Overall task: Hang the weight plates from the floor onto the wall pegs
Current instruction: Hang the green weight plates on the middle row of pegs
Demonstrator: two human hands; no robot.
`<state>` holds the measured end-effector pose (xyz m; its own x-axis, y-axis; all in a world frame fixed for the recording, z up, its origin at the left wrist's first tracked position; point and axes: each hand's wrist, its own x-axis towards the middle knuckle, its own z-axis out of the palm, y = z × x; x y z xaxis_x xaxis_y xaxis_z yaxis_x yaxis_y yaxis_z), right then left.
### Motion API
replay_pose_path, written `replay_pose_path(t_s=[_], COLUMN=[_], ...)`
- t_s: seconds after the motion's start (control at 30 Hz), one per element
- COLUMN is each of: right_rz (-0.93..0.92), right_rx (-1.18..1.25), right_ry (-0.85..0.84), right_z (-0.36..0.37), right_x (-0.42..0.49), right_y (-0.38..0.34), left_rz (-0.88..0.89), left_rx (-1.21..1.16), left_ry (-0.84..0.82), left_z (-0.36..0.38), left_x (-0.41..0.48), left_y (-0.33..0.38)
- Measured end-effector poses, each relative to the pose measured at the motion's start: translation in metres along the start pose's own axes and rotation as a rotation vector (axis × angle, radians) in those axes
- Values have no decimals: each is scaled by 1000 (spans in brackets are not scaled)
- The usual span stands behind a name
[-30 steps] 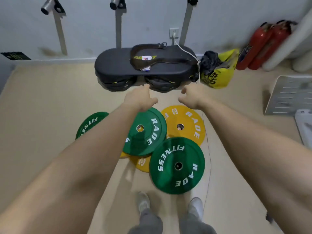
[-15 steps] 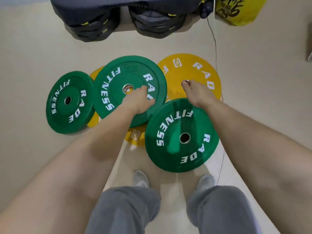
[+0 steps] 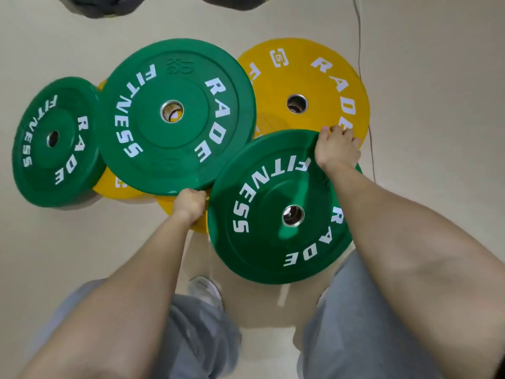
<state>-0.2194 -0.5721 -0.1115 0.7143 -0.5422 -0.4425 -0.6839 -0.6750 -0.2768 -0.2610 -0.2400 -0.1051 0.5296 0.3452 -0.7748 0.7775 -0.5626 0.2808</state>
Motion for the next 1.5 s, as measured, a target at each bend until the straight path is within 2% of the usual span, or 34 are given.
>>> replay_pose_path(t_s=[0.17, 0.27, 0.4, 0.5, 0.63, 0.93, 1.13, 1.27, 1.37, 1.5], right_rz=[9, 75, 79, 89, 47, -68, -47, -95, -29, -10], right_rx=[69, 195, 316, 377, 293, 228, 148, 124, 245, 342], right_ry=[37, -19, -168, -225, -317, -303, -165, -77, -6, 80], right_z=[21, 22, 17, 11, 7, -2, -6, -37, -83, -144], right_x=[30, 43, 54, 54, 52, 43, 37, 27, 15, 0], right_y=[21, 33, 56, 65, 61, 65, 48, 14, -16, -57], left_rz=[-218, -203, -170, -217, -223, -218, -209, -175, -98, 86], left_rx=[-509, -771, -871, -958, -988, -886, -924, -927, -932, -915], left_ry=[-57, -84, 107, 105, 36, 123, 160, 161, 156, 193], left_z=[41, 63, 79, 86, 95, 96, 85, 47, 7, -68], left_x=[-12, -17, 3, -3, -43, -31, -29, -29, -42, -64], left_y=[-25, -33, -63, -72, -58, -64, -61, -43, -14, 46])
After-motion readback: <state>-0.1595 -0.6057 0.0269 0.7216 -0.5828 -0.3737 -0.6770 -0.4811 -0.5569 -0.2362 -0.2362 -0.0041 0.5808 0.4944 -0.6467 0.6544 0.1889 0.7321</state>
